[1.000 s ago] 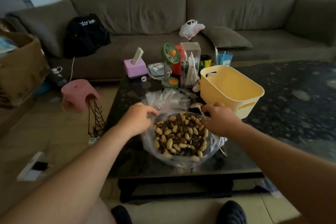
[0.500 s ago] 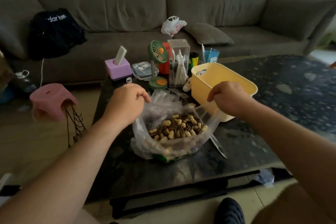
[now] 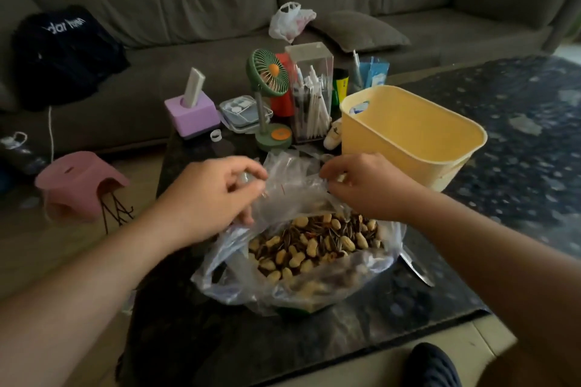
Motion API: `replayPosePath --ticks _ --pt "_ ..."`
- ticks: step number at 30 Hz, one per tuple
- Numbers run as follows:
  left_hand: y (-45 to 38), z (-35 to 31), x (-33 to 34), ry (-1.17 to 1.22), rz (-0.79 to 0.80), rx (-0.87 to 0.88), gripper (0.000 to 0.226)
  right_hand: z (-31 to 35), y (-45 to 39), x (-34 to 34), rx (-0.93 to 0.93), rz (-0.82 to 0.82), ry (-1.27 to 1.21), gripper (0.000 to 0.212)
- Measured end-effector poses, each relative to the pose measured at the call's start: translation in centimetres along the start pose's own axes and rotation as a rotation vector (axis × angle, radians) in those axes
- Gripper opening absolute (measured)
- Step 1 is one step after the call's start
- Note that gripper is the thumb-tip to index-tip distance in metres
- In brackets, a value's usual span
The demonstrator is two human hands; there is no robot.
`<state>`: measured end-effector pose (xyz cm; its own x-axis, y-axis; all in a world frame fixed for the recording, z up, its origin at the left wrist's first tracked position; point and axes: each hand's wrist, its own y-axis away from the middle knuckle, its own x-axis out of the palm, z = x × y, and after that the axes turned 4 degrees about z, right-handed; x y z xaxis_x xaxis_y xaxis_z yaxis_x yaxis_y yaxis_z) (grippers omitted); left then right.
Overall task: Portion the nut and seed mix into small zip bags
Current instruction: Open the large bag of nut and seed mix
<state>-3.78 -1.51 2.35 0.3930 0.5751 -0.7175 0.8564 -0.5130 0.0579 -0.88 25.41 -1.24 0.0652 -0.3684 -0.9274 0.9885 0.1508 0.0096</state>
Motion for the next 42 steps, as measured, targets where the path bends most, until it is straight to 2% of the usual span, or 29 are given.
replayPosePath --ticks 4,8,10,15,19,22,24,27,31,35,38,42 --pt "-5.3 1.4 3.1 -0.213 -0.196 -0.041 0.014 -0.7 -0.5 1.2 0.028 -0.096 -0.034 0.029" --pt "-7.6 3.1 6.3 -0.406 -0.076 -0.055 0.031 -0.8 -0.4 1.1 0.024 -0.094 -0.071 0.028" --pt "-8.0 3.2 7.4 -0.487 -0.076 -0.048 0.034 -0.9 -0.3 1.2 0.005 -0.071 -0.079 0.028" --pt "-7.3 2.7 7.8 -0.511 -0.181 -0.018 0.006 -1.6 -0.7 1.2 -0.015 -0.062 -0.098 0.026" --pt "-6.0 1.5 5.8 -0.204 -0.246 -0.054 0.003 -0.6 -0.8 0.4 -0.094 -0.176 -0.118 0.027" --pt "-4.5 -0.5 4.0 0.025 -0.313 -0.06 0.014 1.5 -0.6 -0.7 -0.196 -0.3 -0.189 0.022" --pt "-3.5 -2.0 3.3 0.146 -0.34 -0.05 0.023 3.2 -0.3 -1.3 -0.26 -0.308 -0.246 0.019" --pt "-2.2 -3.6 3.1 0.302 -0.404 -0.035 0.03 5.0 0.3 -1.8 -0.305 -0.3 -0.299 0.033" --pt "-1.3 -3.7 4.3 0.544 -0.458 -0.068 0.037 5.4 0.9 -1.9 -0.24 -0.292 -0.432 0.035" --pt "-0.9 -2.7 6.0 0.6 -0.44 -0.043 0.054 5.2 1.7 -0.4 -0.254 -0.166 -0.41 0.027" --pt "-0.1 -2.1 6.1 0.505 -0.376 -0.005 0.056 4.7 2.3 0.0 -0.213 -0.112 -0.434 0.014" --pt "0.4 -2.1 6.0 0.42 -0.254 0.011 0.033 3.3 2.5 -0.1 -0.131 -0.111 -0.456 0.004"
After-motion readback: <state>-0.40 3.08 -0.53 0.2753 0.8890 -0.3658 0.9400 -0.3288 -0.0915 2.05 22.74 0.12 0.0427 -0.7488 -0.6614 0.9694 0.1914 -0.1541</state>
